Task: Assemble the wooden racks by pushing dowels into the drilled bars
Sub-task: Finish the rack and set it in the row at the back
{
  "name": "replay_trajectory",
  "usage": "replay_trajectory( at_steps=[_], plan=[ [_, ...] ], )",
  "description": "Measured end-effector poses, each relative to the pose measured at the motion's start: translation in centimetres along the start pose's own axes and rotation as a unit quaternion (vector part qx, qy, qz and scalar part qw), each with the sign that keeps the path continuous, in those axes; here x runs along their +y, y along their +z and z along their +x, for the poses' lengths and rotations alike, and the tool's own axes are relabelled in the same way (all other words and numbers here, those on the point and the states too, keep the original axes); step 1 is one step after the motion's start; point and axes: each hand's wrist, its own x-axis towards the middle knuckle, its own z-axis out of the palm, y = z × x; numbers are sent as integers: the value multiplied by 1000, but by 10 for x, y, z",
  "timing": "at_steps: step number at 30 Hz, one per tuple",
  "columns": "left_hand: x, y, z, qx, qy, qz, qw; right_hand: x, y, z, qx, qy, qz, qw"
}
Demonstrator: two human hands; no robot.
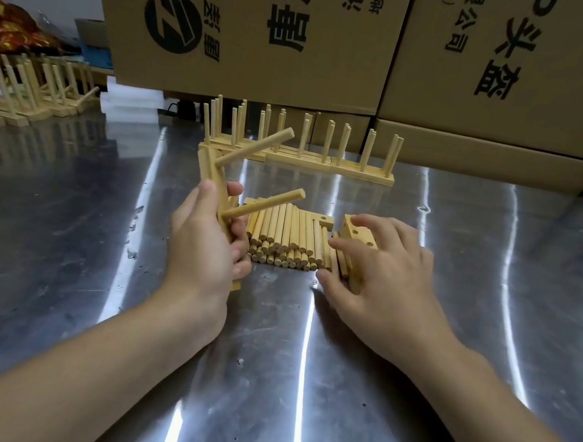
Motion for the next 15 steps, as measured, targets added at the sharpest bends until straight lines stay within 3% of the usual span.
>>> replay_trajectory(
  at_steps=[8, 15],
  plan=[
    [4, 3, 1, 62, 21, -33, 997, -26, 1, 4, -5, -49, -79, 996],
    [2, 2, 4, 78, 9, -40, 996, -36, 13, 8, 5, -56, -70, 996]
  ],
)
